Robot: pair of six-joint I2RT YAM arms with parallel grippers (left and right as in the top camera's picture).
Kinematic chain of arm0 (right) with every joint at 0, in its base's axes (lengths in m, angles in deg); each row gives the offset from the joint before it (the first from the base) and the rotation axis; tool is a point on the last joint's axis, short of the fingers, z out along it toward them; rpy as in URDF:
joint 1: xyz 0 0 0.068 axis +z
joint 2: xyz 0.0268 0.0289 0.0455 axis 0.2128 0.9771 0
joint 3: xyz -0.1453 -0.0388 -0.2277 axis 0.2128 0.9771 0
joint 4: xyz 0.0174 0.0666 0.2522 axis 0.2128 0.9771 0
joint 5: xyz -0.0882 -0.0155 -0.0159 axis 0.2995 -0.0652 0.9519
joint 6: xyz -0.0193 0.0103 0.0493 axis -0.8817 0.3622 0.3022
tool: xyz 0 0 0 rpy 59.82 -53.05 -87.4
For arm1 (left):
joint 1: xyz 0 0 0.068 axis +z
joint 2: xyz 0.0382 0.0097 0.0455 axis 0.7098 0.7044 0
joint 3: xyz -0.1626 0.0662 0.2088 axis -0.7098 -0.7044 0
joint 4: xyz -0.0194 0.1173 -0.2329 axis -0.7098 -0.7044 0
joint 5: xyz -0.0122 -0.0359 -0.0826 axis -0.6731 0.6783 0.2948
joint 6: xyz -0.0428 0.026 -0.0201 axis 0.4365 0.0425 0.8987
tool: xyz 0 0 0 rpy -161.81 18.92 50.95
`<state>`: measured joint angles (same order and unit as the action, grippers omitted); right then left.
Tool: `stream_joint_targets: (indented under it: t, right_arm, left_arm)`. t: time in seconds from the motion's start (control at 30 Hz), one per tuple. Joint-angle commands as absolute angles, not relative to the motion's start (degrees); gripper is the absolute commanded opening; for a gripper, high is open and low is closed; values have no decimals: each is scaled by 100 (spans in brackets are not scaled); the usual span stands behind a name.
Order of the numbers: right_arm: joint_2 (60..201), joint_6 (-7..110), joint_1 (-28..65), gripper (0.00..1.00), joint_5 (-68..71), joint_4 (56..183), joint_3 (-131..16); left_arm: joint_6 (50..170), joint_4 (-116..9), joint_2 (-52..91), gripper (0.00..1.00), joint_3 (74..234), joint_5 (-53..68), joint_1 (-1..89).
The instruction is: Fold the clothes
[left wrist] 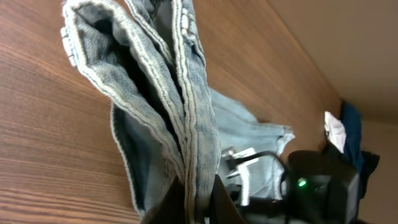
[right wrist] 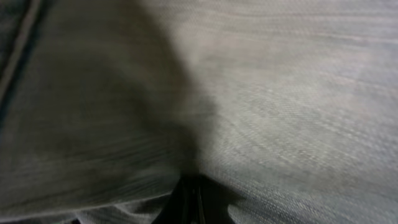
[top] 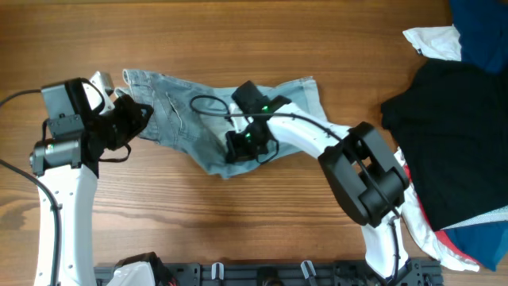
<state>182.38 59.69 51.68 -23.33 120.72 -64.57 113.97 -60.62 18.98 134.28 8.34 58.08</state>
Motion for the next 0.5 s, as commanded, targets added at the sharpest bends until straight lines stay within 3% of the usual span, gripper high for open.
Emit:
stream_joint_targets:
  t: [0.0, 0.27, 0.47]
  right_arm:
    - [18387, 6455, 5529, 4, -2655, 11633, -6383]
    - [18304, 6614, 5673, 4, -2436, 11475, -6392]
    - [17069, 6179, 3852, 4, -1188, 12636, -6400]
  left_arm:
    - [11344, -6208, 1767, 4, 13706, 928, 5721]
    - [11305, -6261, 1767, 4, 13710, 928, 5683]
    - [11277, -6248, 1767, 4, 13710, 928, 5421]
